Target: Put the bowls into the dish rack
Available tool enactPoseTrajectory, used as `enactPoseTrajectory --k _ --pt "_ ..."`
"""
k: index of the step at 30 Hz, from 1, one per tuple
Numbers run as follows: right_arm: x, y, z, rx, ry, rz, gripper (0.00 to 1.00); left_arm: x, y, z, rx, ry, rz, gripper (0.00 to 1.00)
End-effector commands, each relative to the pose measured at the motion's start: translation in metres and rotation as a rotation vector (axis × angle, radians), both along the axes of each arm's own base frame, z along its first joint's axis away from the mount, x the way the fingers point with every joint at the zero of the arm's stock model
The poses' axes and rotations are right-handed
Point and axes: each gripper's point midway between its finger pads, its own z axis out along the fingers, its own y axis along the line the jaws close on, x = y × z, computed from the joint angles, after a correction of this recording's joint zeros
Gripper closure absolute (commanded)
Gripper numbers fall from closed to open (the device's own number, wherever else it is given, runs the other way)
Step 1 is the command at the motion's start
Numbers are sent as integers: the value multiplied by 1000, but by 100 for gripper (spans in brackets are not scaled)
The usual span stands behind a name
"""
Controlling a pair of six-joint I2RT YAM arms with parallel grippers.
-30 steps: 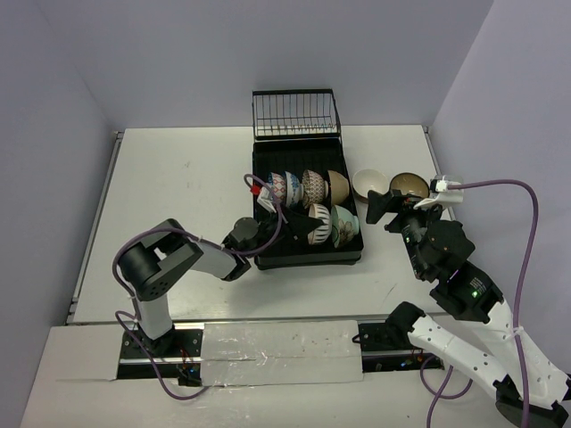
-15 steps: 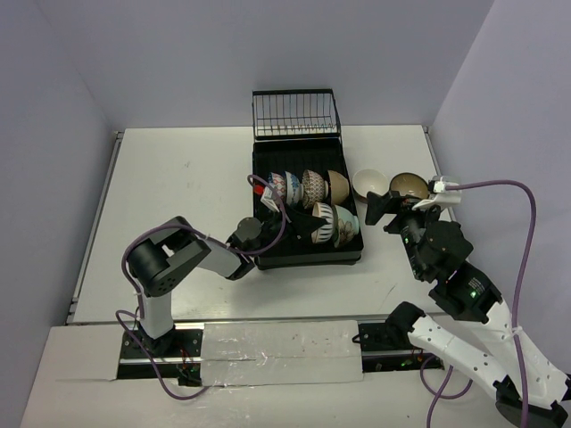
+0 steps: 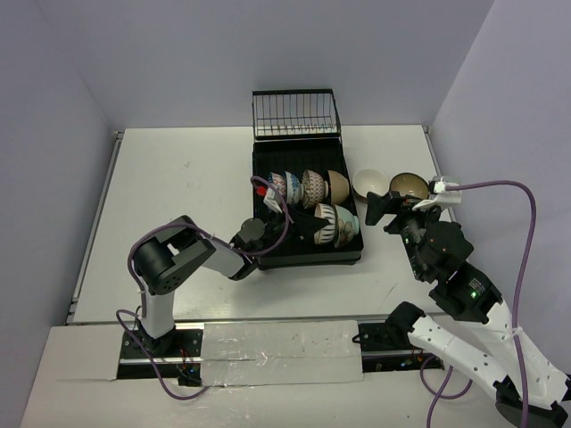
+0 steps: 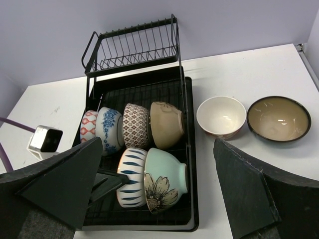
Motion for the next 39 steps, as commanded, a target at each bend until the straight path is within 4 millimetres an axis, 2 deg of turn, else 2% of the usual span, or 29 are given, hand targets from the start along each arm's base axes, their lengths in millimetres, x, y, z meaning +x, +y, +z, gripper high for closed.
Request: enactPoseTrajectory --k 1,5,9,13,19,22,23,26,30,31,32,33,35,37,38,39 --pt "0 -1 8 25 -30 -4 0 -24 30 116 -399 -324 12 100" --pt "0 -1 9 21 -31 -2 0 -22 30 101 -380 -276 18 100" --pt "0 -3 8 18 -32 -11 0 -20 37 95 -360 -268 52 99" --pt "1 -4 6 17 -26 -22 0 -17 43 89 -330 -244 82 92" --pt "5 -4 2 18 -8 -43 0 -14 45 82 -282 -204 104 73" --pt "7 -5 2 19 2 -60 0 -14 44 81 -246 -192 103 60" --pt "9 -6 1 19 6 -76 0 -14 44 81 -226 -185 107 52" --pt "12 -12 -2 23 24 -119 0 -15 45 81 -176 -178 107 40" --pt "19 -17 -8 42 68 -162 0 -20 44 85 -102 -207 90 35" --pt "22 -25 -9 54 86 -197 0 -19 45 85 -78 -212 93 33" --pt "26 -24 -15 52 116 -203 0 -21 50 97 -80 -224 107 29" --pt "28 -27 -21 44 147 -212 0 -18 50 84 -1 -213 117 28" --pt "39 -38 -29 49 200 -263 0 -17 57 100 36 -231 143 22" --pt "48 -41 -41 54 256 -278 0 -16 66 95 167 -231 172 18" --pt "51 -50 -44 60 271 -317 1 -11 71 103 196 -239 208 16" --pt "55 -52 -47 66 285 -323 1 -5 79 105 235 -235 256 15"
